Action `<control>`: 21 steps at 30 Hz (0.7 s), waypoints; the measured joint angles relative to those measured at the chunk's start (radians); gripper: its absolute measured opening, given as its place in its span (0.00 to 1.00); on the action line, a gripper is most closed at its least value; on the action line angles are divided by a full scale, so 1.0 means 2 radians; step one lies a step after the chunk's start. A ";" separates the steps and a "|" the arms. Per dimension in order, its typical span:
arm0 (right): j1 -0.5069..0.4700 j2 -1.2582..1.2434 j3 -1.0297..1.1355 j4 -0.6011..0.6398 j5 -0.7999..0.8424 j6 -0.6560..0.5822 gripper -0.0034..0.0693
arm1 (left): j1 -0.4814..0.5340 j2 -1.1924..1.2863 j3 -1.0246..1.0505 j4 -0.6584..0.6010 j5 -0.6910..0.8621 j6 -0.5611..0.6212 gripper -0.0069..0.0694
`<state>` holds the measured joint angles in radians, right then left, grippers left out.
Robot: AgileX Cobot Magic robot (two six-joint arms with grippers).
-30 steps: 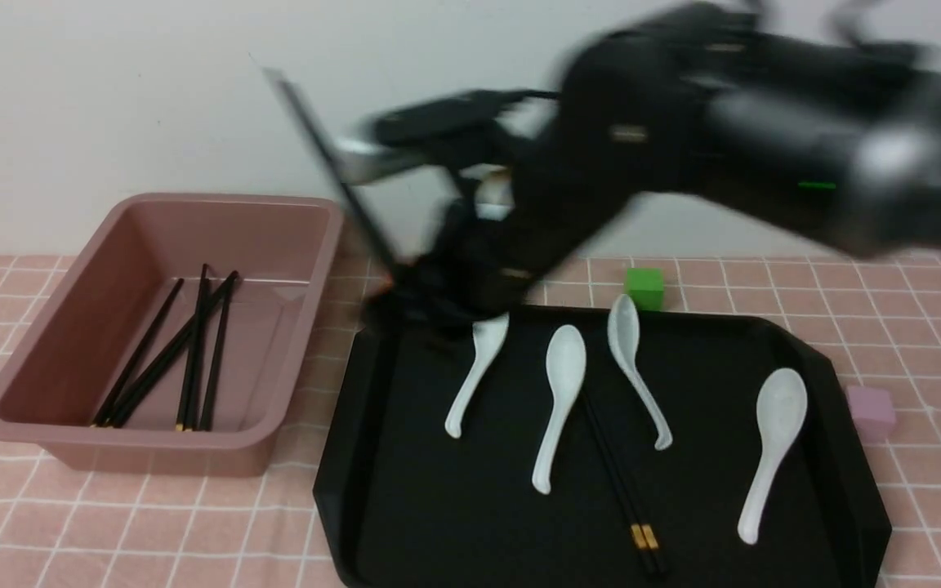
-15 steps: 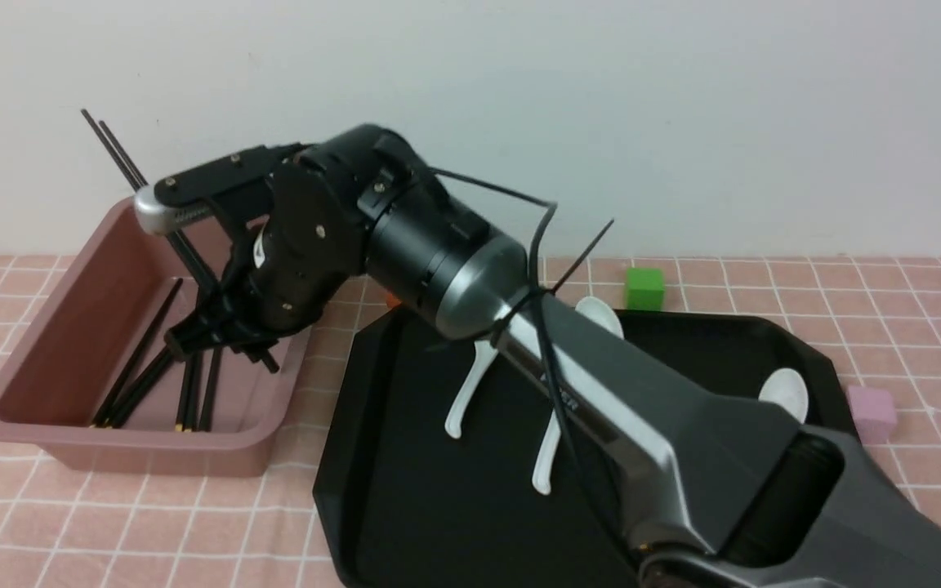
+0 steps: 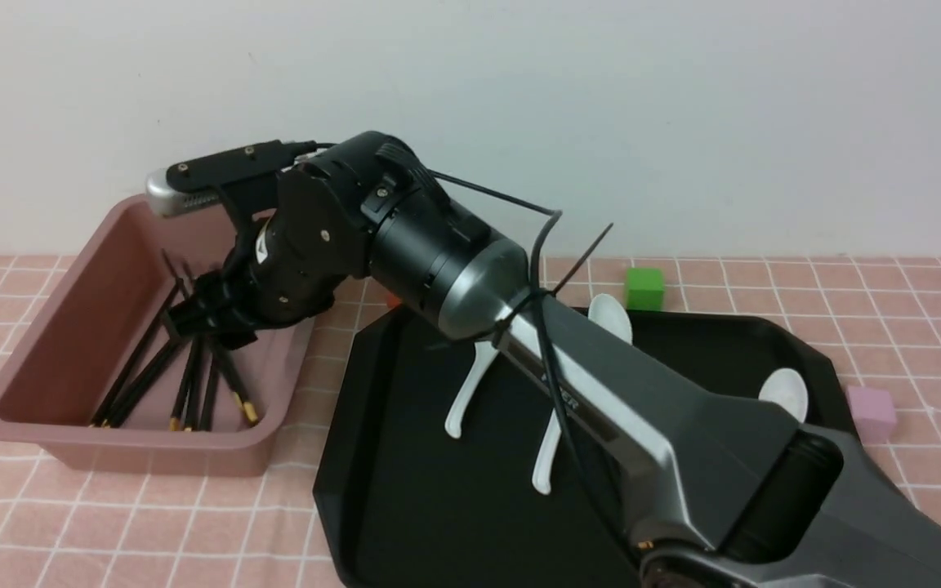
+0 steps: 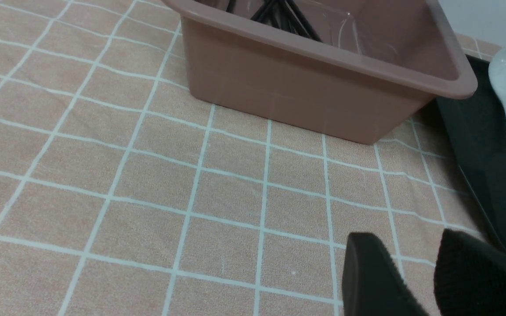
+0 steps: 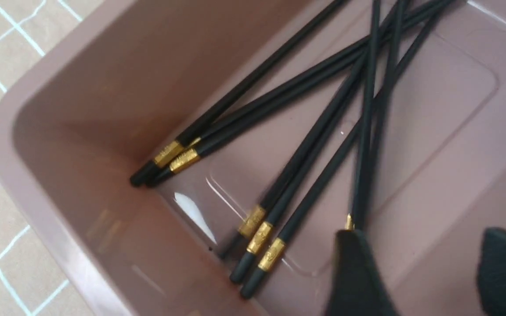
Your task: On pink tablecloth take chopsticks from black tray and put them in box.
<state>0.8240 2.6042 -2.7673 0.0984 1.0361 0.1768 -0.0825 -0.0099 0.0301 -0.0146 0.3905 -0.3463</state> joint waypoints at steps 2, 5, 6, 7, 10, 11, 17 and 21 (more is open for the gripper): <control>-0.001 -0.015 0.000 0.000 0.021 0.000 0.69 | 0.000 0.000 0.000 0.000 0.000 0.000 0.40; -0.003 -0.066 0.001 -0.005 0.071 -0.010 0.70 | 0.000 0.000 0.000 0.000 0.000 0.000 0.40; -0.003 -0.082 0.001 -0.009 0.082 -0.014 0.70 | 0.000 0.000 0.000 0.000 0.000 0.000 0.40; -0.003 -0.103 0.001 -0.013 0.096 -0.018 0.69 | 0.000 0.000 0.000 0.000 0.000 0.000 0.40; -0.003 -0.153 0.004 -0.018 0.109 -0.025 0.63 | 0.000 0.000 0.000 0.000 0.000 0.000 0.40; -0.003 -0.197 0.015 -0.021 0.110 -0.032 0.57 | 0.000 0.000 0.000 0.000 0.000 0.000 0.40; -0.003 -0.349 0.144 -0.026 0.113 -0.052 0.23 | 0.000 0.000 0.000 0.000 0.000 0.000 0.40; -0.003 -0.485 0.312 -0.033 0.115 -0.055 0.04 | 0.000 0.000 0.000 0.000 0.000 0.000 0.40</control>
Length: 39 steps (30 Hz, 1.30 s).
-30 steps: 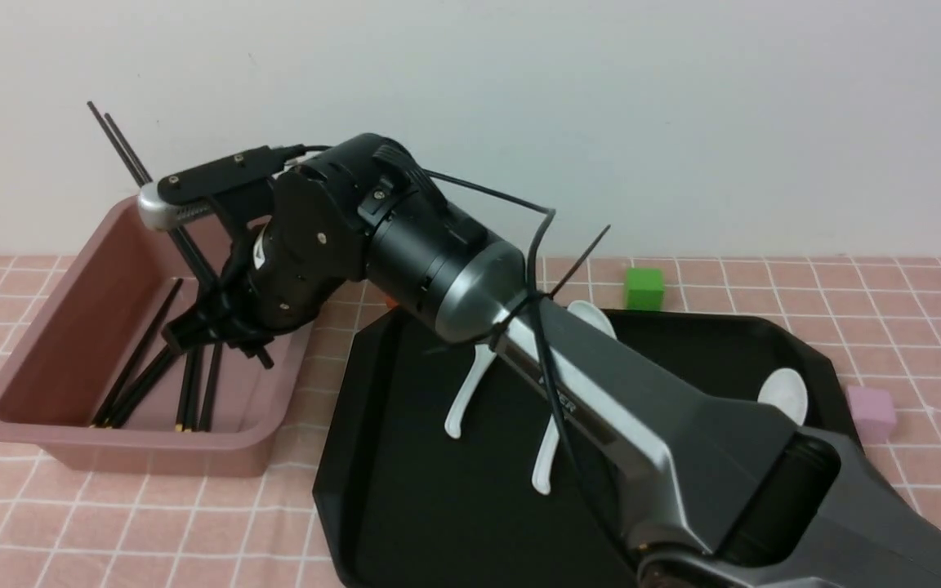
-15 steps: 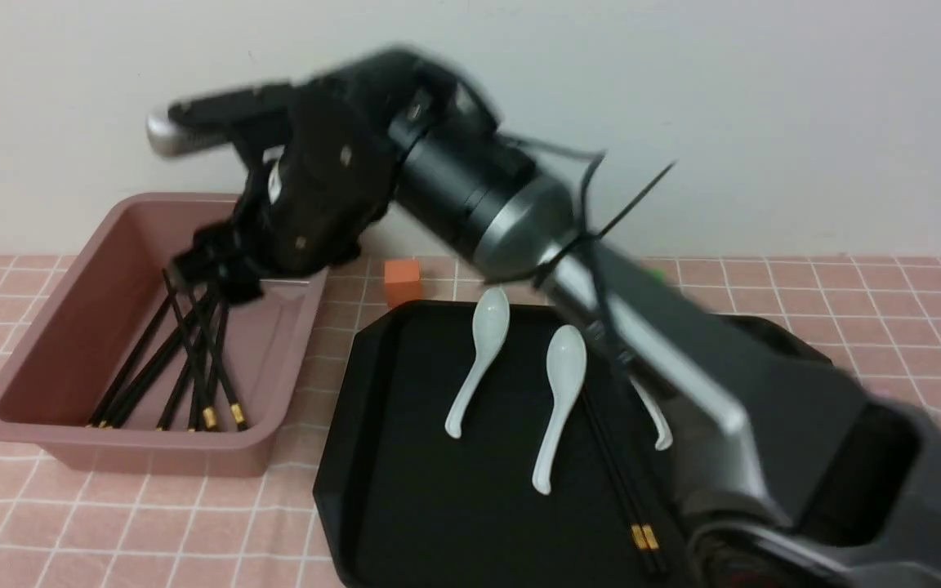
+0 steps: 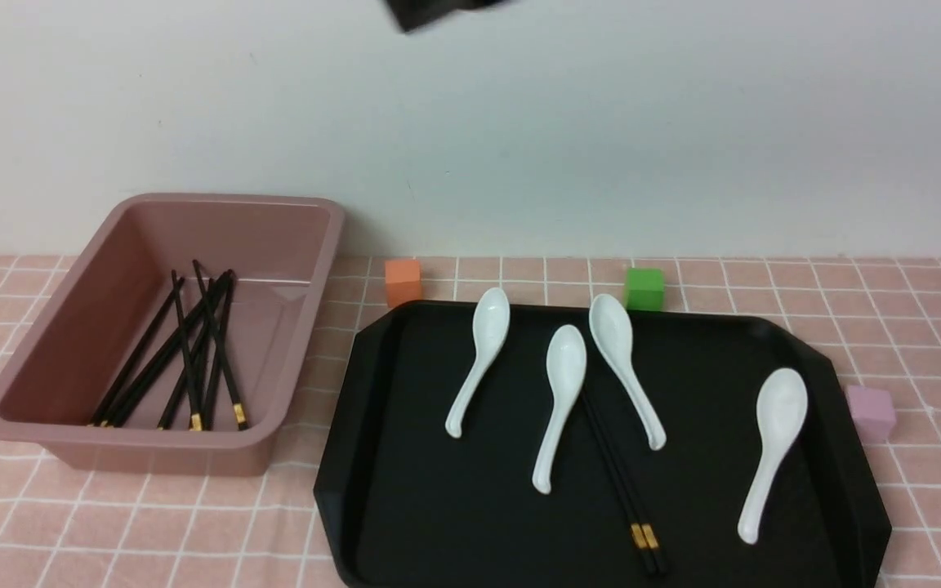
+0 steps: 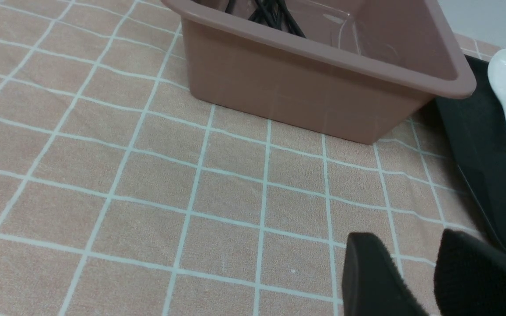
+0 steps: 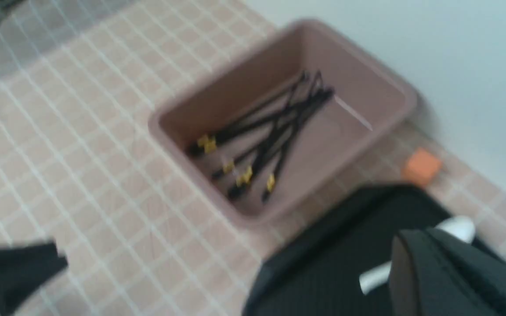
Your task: On pink tablecloth take chopsticks from black tray and put them in box.
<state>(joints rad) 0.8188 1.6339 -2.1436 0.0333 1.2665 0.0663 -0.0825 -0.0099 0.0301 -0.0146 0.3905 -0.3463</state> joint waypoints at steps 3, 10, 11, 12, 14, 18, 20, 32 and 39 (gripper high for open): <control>0.000 -0.060 0.093 -0.013 0.001 0.009 0.03 | 0.000 0.000 0.000 0.000 0.000 0.000 0.40; 0.000 -0.215 0.309 -0.052 0.001 0.063 0.03 | 0.000 0.000 0.000 0.000 0.000 0.000 0.40; 0.000 -0.218 0.317 -0.052 0.001 0.063 0.03 | 0.000 0.000 0.000 0.000 0.000 0.000 0.40; 0.000 -0.236 0.338 -0.052 0.001 0.065 0.03 | 0.000 0.000 0.000 0.000 0.000 0.000 0.40; 0.000 -0.260 0.365 -0.052 0.001 0.066 0.03 | 0.000 0.000 0.000 0.000 0.000 0.000 0.40; 0.000 -0.280 0.376 -0.052 0.001 0.067 0.03 | 0.000 0.000 0.000 0.000 0.000 0.000 0.40; 0.000 -0.289 0.380 -0.052 0.001 0.067 0.03 | 0.000 0.000 0.000 0.000 0.000 0.000 0.40; -0.200 -0.528 0.769 -0.017 -0.211 0.033 0.03 | 0.000 0.000 0.000 0.000 0.000 0.000 0.40; -0.306 -0.714 1.006 -0.009 -0.406 -0.016 0.03 | 0.000 0.000 0.000 0.000 0.000 0.000 0.40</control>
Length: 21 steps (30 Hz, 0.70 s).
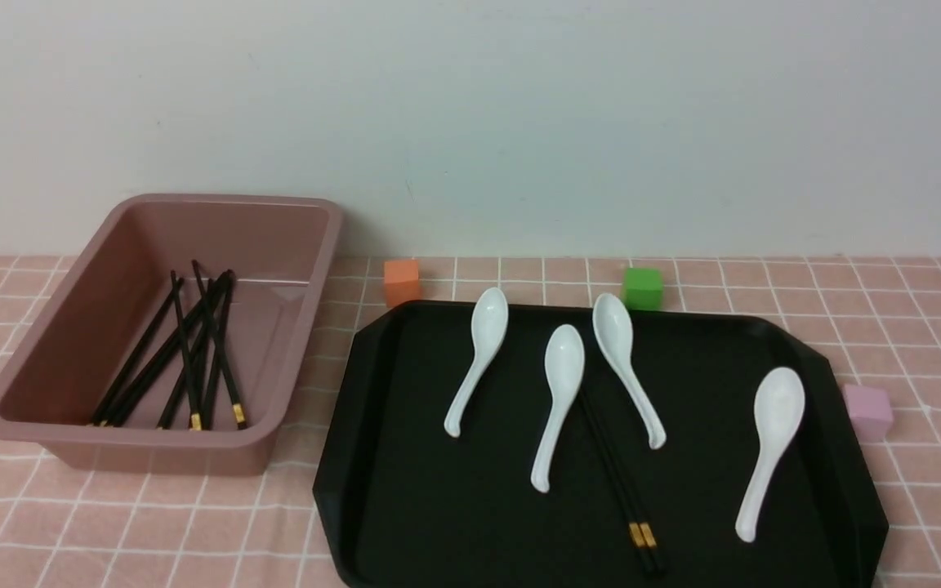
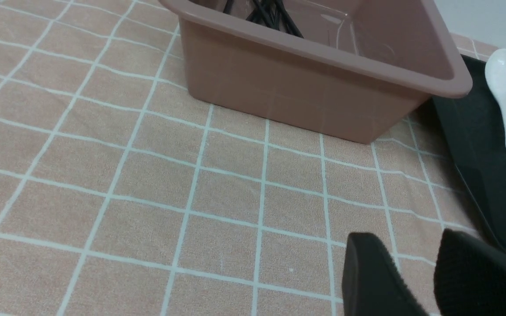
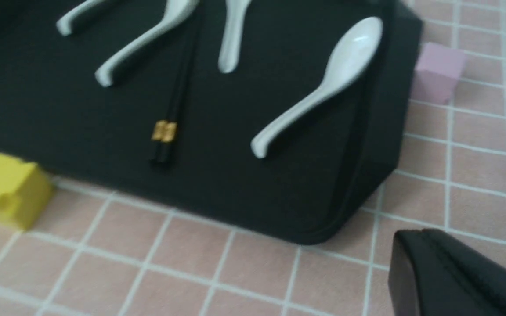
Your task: On pink tablecloth take chopsticks from black tray and put them in box.
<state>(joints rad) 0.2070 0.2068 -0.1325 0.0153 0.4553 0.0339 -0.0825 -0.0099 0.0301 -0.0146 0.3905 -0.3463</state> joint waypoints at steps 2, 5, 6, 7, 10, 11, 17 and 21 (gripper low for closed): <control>-0.019 -0.045 0.052 0.002 -0.033 -0.001 0.03 | 0.000 0.000 0.000 0.000 0.000 0.000 0.40; -0.024 -0.088 0.074 0.005 -0.039 -0.002 0.03 | 0.000 0.000 0.000 0.000 0.000 0.000 0.40; -0.024 -0.099 0.074 0.007 -0.036 -0.002 0.03 | 0.000 0.000 0.000 0.000 0.000 0.000 0.40; -0.024 -0.105 0.074 0.010 -0.034 -0.002 0.03 | 0.000 0.000 0.000 0.000 0.000 0.000 0.40; -0.024 -0.109 0.074 0.011 -0.033 -0.013 0.03 | 0.000 0.000 0.000 0.000 0.000 0.000 0.40; -0.024 -0.109 0.074 0.011 -0.033 -0.021 0.03 | 0.000 0.000 0.000 0.000 0.000 0.000 0.40; -0.024 -0.109 0.074 0.012 -0.033 -0.048 0.03 | 0.000 0.000 0.000 0.000 0.000 0.000 0.40; -0.024 -0.109 0.074 0.013 -0.032 -0.050 0.04 | 0.000 0.000 0.000 0.000 0.000 0.000 0.40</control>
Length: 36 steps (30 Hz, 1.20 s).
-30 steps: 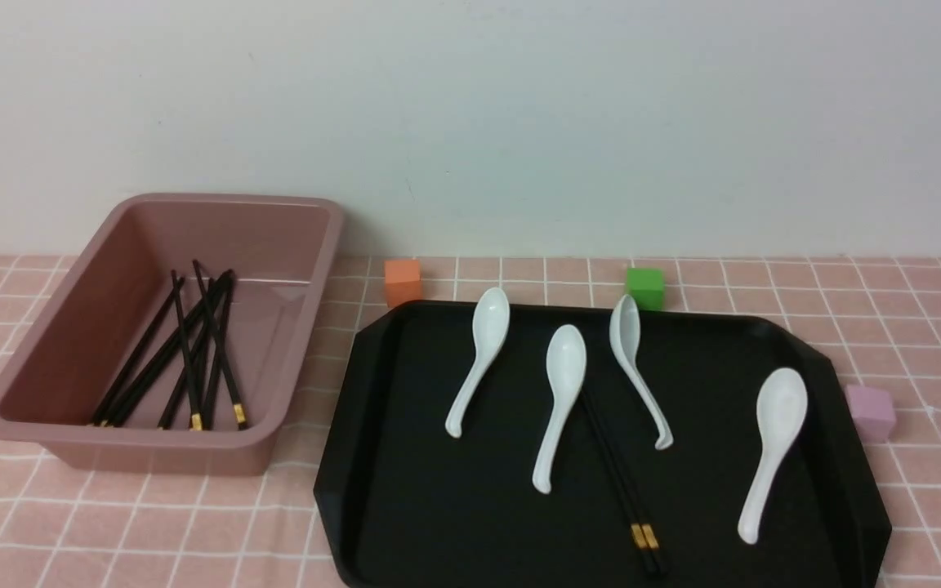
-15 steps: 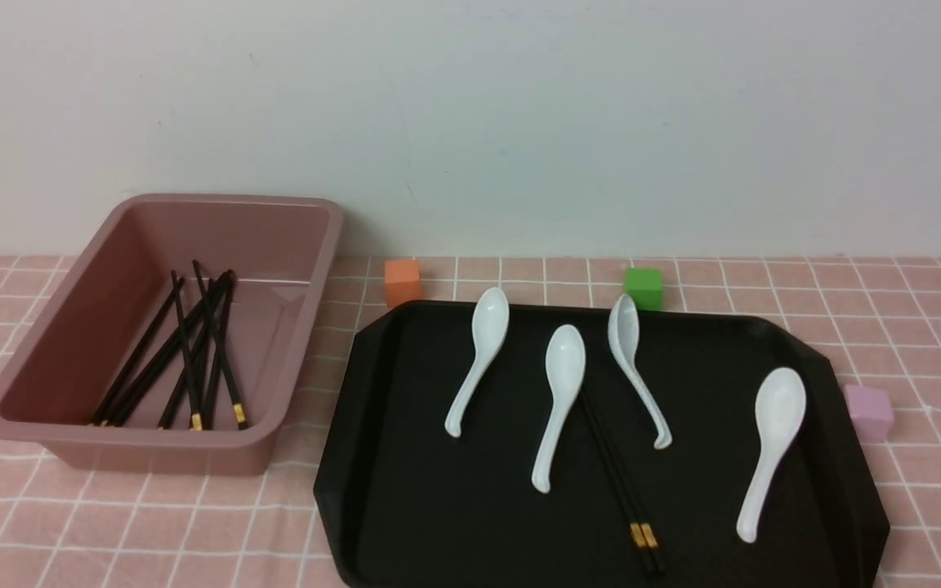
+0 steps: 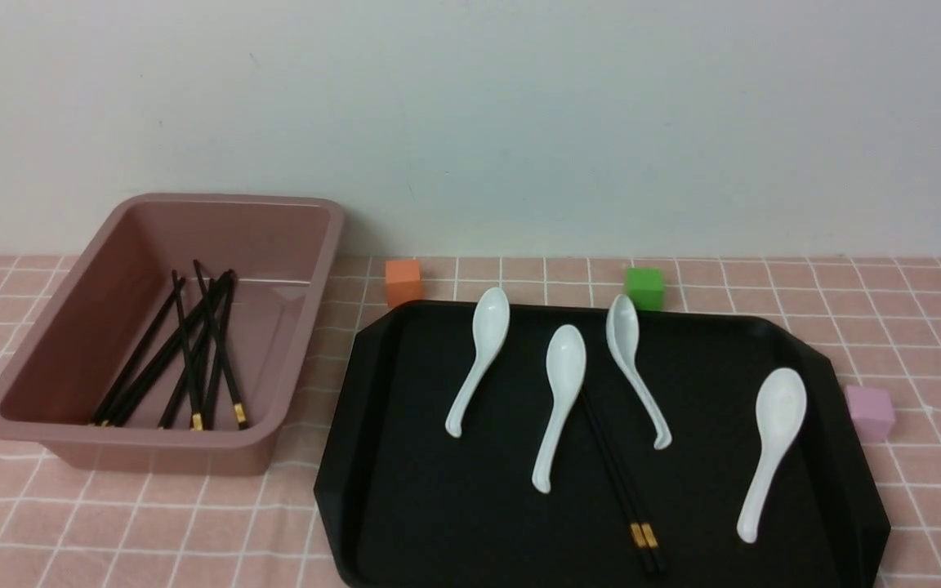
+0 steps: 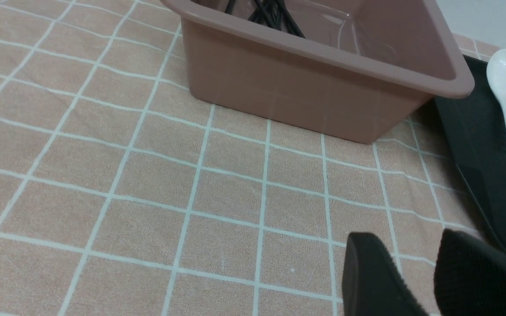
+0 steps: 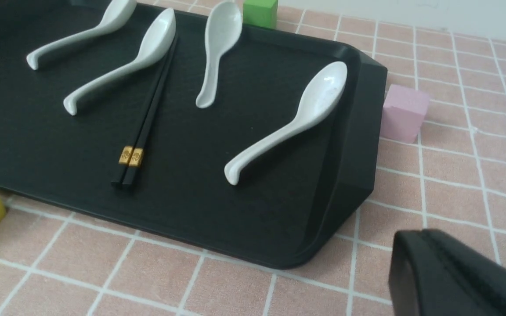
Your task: On pink tablecloth take chopsticks from black tray and put them in box.
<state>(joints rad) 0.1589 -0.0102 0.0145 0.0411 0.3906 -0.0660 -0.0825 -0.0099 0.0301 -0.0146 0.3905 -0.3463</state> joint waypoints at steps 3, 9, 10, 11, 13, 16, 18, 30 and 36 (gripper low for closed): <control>0.000 0.000 0.000 0.000 0.000 0.000 0.04 | 0.000 0.000 0.000 0.000 0.000 0.000 0.40; 0.000 0.000 0.000 0.000 0.000 0.000 0.05 | 0.000 0.000 0.000 0.000 0.000 0.000 0.40; 0.000 0.000 0.000 0.000 0.000 0.000 0.05 | 0.000 0.000 0.000 0.000 0.000 0.000 0.40; 0.000 0.000 0.000 0.000 0.000 0.000 0.05 | 0.000 0.000 0.000 0.000 0.000 0.000 0.40; 0.000 0.000 0.000 0.000 0.000 0.000 0.05 | 0.000 0.000 0.000 0.000 0.000 0.000 0.40; 0.000 0.000 0.000 0.000 0.000 0.000 0.05 | 0.000 0.000 0.000 0.000 0.000 0.000 0.40; 0.000 0.000 0.000 0.000 0.000 0.000 0.05 | 0.000 0.000 0.000 0.000 0.000 0.000 0.40; 0.000 0.000 0.000 0.000 0.000 0.000 0.06 | 0.000 0.000 0.000 0.000 0.000 0.000 0.40; 0.000 0.000 0.000 0.000 0.000 -0.001 0.07 | 0.000 0.000 0.000 0.000 0.000 0.000 0.40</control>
<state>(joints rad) 0.1589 -0.0102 0.0145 0.0411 0.3906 -0.0680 -0.0825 -0.0099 0.0301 -0.0146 0.3905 -0.3463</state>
